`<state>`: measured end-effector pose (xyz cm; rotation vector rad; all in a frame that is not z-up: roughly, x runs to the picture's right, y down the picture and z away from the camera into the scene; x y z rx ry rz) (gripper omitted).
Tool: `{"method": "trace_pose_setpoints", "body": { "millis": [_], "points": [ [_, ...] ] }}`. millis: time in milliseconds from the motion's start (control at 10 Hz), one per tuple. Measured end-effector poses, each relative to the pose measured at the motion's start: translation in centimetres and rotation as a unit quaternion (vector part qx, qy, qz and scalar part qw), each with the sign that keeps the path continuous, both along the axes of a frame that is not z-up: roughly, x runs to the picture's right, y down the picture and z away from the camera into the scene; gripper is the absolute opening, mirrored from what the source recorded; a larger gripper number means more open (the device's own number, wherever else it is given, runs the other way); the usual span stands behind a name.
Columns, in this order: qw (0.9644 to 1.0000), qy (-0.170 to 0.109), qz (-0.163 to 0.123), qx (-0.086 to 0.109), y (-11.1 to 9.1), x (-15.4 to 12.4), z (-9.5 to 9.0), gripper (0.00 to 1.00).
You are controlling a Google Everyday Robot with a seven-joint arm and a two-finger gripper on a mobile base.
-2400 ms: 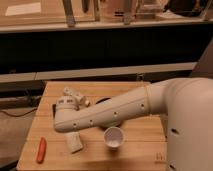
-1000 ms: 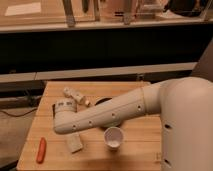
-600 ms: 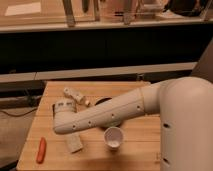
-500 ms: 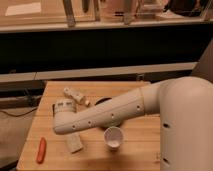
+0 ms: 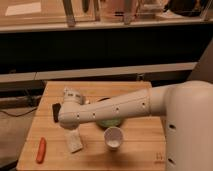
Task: Place the white sponge in the ceramic bowl
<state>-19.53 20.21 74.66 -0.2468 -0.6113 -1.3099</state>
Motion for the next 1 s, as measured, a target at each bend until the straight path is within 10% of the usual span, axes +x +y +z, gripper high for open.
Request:
{"method": "trace_pose_setpoints", "body": {
  "millis": [500,1000],
  "points": [
    [0.9989,-0.002,-0.047,0.002,-0.7,-0.4,1.1,0.8],
    [0.9951,-0.009,-0.092,-0.036,0.6,-0.5,2.7,0.8]
  ]
}}
